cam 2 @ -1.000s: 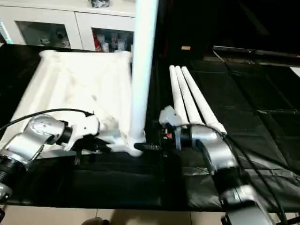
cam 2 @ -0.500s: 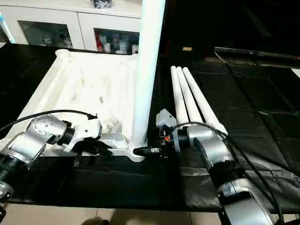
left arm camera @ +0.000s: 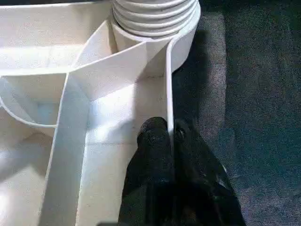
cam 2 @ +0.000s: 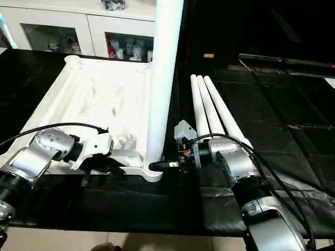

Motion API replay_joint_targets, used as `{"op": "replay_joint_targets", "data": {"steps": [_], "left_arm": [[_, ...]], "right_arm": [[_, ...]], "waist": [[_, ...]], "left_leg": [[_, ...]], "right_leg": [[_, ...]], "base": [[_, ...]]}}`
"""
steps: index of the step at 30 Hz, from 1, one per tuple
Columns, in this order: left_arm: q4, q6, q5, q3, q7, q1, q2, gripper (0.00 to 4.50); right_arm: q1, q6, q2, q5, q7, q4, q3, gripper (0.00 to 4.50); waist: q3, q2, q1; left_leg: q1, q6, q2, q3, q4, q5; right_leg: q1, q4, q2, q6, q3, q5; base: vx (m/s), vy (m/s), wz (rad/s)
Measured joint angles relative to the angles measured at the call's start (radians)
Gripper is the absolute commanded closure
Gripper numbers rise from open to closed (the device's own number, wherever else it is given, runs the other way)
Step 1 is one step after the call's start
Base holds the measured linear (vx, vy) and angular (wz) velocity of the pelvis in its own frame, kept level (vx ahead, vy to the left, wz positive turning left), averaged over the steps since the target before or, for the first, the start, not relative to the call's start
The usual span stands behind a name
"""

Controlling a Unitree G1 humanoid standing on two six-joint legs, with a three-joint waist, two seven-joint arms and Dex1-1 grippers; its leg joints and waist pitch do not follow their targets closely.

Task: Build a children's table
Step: Rotate leg to tighten

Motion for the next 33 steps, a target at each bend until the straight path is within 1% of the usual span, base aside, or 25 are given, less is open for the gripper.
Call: {"op": "replay_joint_targets", "data": {"steps": [7,8,9,11,12,13,14,16,17,22,29,30,31,33], "left_arm": [[0.003,0.000,0.000,0.000,-0.002,-0.001,0.000,4.50],[0.003,0.000,0.000,0.000,-0.002,-0.001,0.000,4.50],[0.007,-0.001,0.000,0.000,-0.003,-0.002,-0.001,4.50],[0.012,-0.004,0.000,0.000,-0.003,-0.003,-0.001,4.50],[0.013,-0.005,0.000,0.000,-0.003,-0.003,-0.001,4.50],[0.015,-0.006,0.000,0.001,-0.003,-0.004,-0.001,4.50],[0.017,-0.007,0.000,0.001,-0.003,-0.005,-0.002,4.50],[0.020,-0.007,0.001,0.001,-0.003,-0.007,-0.003,4.50],[0.021,-0.008,0.002,0.001,-0.003,-0.008,-0.004,4.50],[0.032,-0.017,0.002,0.000,-0.006,-0.012,-0.006,4.50],[0.042,-0.019,0.008,0.000,-0.010,-0.020,-0.009,4.50],[0.043,-0.019,0.008,0.000,-0.012,-0.020,-0.010,4.50],[0.043,-0.019,0.008,0.000,-0.012,-0.021,-0.010,4.50],[0.046,-0.020,0.008,0.000,-0.014,-0.022,-0.010,4.50]], "right_arm": [[0.008,-0.006,0.005,-0.001,-0.001,0.000,-0.001,2.07],[0.008,-0.002,0.006,0.000,-0.001,0.000,-0.002,1.51],[0.008,0.004,0.006,0.001,-0.001,0.000,-0.003,1.51],[0.008,0.015,0.009,0.003,-0.002,-0.001,-0.005,1.29],[0.010,0.019,0.011,0.004,-0.004,-0.001,-0.007,1.29],[0.012,0.021,0.012,0.005,-0.005,-0.001,-0.009,1.18],[0.013,0.019,0.013,0.005,-0.009,-0.001,-0.011,0.96],[0.014,0.015,0.015,0.003,-0.013,-0.001,-0.011,0.91],[0.023,0.011,0.020,0.000,-0.024,0.001,-0.009,0.74],[0.036,-0.009,0.038,-0.009,-0.053,0.010,-0.008,0.74],[0.046,-0.009,0.042,-0.015,-0.057,0.010,-0.018,0.74],[0.046,-0.009,0.043,-0.015,-0.058,0.010,-0.018,1.00],[0.046,-0.009,0.043,-0.015,-0.059,0.010,-0.018,1.09],[0.046,-0.005,0.043,-0.012,-0.062,0.010,-0.024,1.09]], "waist": [[0.000,0.000,0.000],[0.000,0.000,0.000],[0.000,0.000,0.000],[0.000,0.000,0.000],[0.000,0.000,0.000],[0.000,0.000,-0.001],[0.000,0.001,-0.001],[0.000,0.001,-0.001],[0.000,0.001,0.000],[0.000,0.001,0.000],[0.000,0.001,0.000],[0.000,0.002,0.000],[0.000,0.002,0.000],[0.000,0.002,0.000]], "left_leg": [[0.000,0.000,0.000,0.000,0.000,0.000],[0.001,0.000,0.000,0.000,0.000,0.000],[0.001,0.000,0.000,0.000,0.000,0.000],[0.001,0.000,0.000,0.000,0.000,0.000],[0.001,0.000,0.000,0.000,0.000,0.000],[0.002,0.000,0.000,0.000,0.000,0.000],[0.002,0.000,0.000,0.000,0.000,0.000],[0.002,0.000,0.000,0.000,0.000,0.000],[0.002,0.000,0.000,0.000,0.000,0.000],[0.002,0.000,0.000,0.000,0.001,0.000],[0.002,0.000,0.000,0.000,0.001,0.000],[0.002,0.000,0.000,0.000,0.001,0.000],[0.002,0.000,0.000,0.000,0.001,0.000],[0.002,0.000,0.000,0.000,0.001,0.000]], "right_leg": [[0.000,0.000,0.000,0.000,0.000,0.000],[0.000,0.000,0.000,0.000,0.000,0.000],[0.001,0.000,0.000,0.000,0.000,0.000],[0.001,0.000,0.000,0.000,0.000,0.000],[0.001,0.000,0.000,0.000,0.000,0.000],[0.001,0.001,0.000,0.000,0.000,0.000],[0.001,0.001,0.000,0.000,0.000,0.000],[0.001,0.001,0.000,0.000,0.000,0.000],[0.001,0.001,0.000,0.000,0.000,0.000],[0.001,0.002,0.000,-0.001,0.000,0.001],[0.001,0.002,0.000,-0.002,0.000,0.001],[0.001,0.002,0.000,-0.002,0.000,0.001],[0.001,0.002,0.000,-0.002,0.000,0.001],[0.001,0.002,0.000,-0.002,0.000,0.001]], "base": [[0.000,0.000,0.00],[0.000,0.000,0.00],[0.000,0.000,0.00],[0.000,0.000,0.00],[0.000,0.000,0.00],[0.000,0.000,0.00],[0.000,0.000,0.00],[0.000,0.000,0.00],[0.000,0.000,0.00],[0.000,0.000,0.00],[0.000,0.000,0.00],[0.000,0.000,0.00],[0.000,0.000,0.00],[0.000,0.000,0.00]]}}
